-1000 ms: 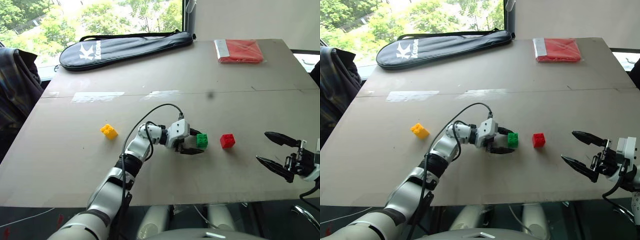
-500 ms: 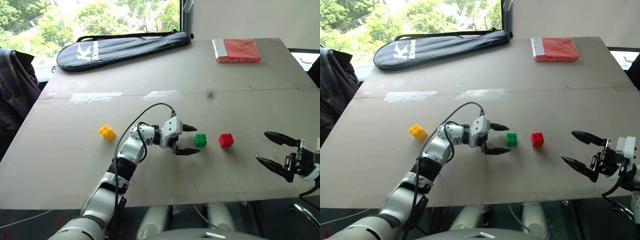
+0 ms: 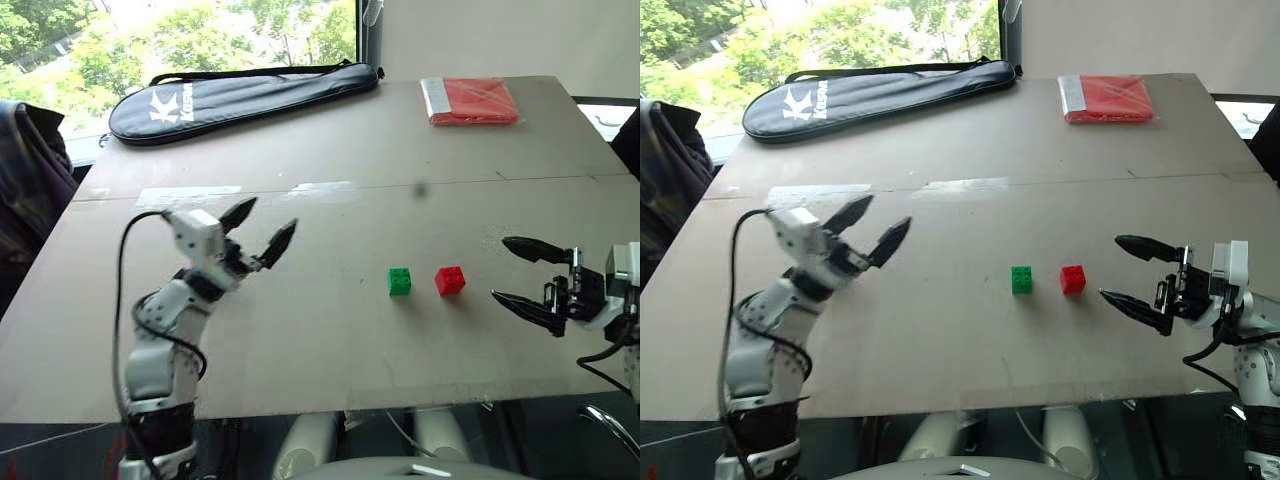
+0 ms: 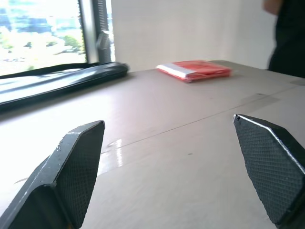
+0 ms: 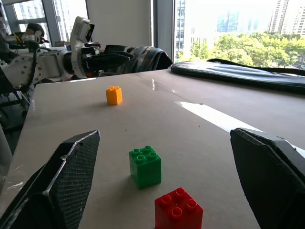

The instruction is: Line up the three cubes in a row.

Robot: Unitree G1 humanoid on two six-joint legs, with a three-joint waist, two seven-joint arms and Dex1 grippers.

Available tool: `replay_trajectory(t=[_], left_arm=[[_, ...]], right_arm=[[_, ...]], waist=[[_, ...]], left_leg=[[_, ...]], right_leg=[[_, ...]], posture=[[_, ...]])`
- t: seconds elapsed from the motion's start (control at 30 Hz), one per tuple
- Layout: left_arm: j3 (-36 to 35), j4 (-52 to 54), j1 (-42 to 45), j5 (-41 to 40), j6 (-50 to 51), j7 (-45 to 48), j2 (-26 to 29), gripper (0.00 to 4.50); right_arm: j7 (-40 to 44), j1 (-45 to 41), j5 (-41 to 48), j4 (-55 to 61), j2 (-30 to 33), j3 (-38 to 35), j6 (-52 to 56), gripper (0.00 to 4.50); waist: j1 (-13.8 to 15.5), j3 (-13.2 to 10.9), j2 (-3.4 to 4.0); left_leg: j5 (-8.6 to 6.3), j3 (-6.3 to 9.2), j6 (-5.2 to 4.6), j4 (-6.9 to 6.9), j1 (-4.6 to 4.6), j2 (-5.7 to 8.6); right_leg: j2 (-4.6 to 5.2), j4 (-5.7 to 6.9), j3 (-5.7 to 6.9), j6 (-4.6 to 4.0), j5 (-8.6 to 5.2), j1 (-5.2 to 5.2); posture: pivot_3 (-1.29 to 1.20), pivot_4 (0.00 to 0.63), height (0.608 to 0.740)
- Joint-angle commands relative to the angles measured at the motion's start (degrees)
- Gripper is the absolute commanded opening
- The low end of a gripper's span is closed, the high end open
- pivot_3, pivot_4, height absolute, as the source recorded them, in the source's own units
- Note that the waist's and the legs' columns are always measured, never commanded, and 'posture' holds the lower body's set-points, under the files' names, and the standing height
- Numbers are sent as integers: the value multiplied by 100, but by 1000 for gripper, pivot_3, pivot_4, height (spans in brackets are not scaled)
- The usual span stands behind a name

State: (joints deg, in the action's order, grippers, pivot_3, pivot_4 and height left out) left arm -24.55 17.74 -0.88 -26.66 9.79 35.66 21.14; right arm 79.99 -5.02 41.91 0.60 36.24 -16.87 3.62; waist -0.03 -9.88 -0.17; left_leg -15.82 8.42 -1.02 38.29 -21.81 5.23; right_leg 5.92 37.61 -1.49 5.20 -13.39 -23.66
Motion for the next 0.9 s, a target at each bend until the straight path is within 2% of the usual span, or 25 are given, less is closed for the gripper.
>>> replay_trajectory(t=[0.03, 0.13, 0.27, 0.5, 0.6, 0.7, 0.9], left_arm=[[-568, 353, -524, -214, -101, -217, 35, 4413], [-668, 242, -949, -58, -230, -442, -91, 4413], [-426, 147, -1284, 216, -275, -645, -226, 4413], [319, -53, -1357, 1087, -234, -1186, -299, 4413], [324, -319, -1225, 1133, -291, -1294, -270, 4413], [303, -739, -1052, 1068, -454, -1021, -25, 4413], [493, -2023, -401, 814, -889, 354, 812, 4413]], right_arm=[[305, -244, 107, -167, 102, -19, 35, 4500], [486, -379, 71, -372, 110, 11, 17, 4500], [617, -432, 19, -513, 97, 38, -32, 4500], [671, -298, -28, -546, 45, -20, -133, 4500], [647, -233, -31, -516, 43, -60, -152, 4500], [590, -163, -30, -460, 60, -111, -159, 4500], [485, -116, -13, -372, 129, -193, -119, 4500]], waist=[[25, 0, 0], [68, 1, -1], [117, 2, -3], [88, 2, -3], [84, 2, -3], [81, 3, -2], [79, 3, -1]], left_leg=[[0, -1, -1, 0, 0, 0], [-3, -5, -4, -1, 3, 0], [-4, 2, -6, 0, -1, 0], [-4, -1, -6, -2, 1, -1], [-4, -2, -6, -2, 1, 0], [-4, 1, -6, -3, 3, -2], [-5, -1, -6, -3, 1, -2]], right_leg=[[0, -2, -1, 0, 0, 1], [1, -4, -4, 0, 0, 4], [2, -4, 7, -1, -1, 5], [1, -4, 4, -1, -1, 6], [1, -5, 4, -1, -1, 6], [0, -1, 6, -1, -1, 4], [-1, -2, 5, -2, -1, 2]], posture=[[0, 150, 732], [0, 150, 732], [0, 150, 732], [0, 150, 732], [0, 150, 732], [0, 150, 732], [0, 150, 732]])
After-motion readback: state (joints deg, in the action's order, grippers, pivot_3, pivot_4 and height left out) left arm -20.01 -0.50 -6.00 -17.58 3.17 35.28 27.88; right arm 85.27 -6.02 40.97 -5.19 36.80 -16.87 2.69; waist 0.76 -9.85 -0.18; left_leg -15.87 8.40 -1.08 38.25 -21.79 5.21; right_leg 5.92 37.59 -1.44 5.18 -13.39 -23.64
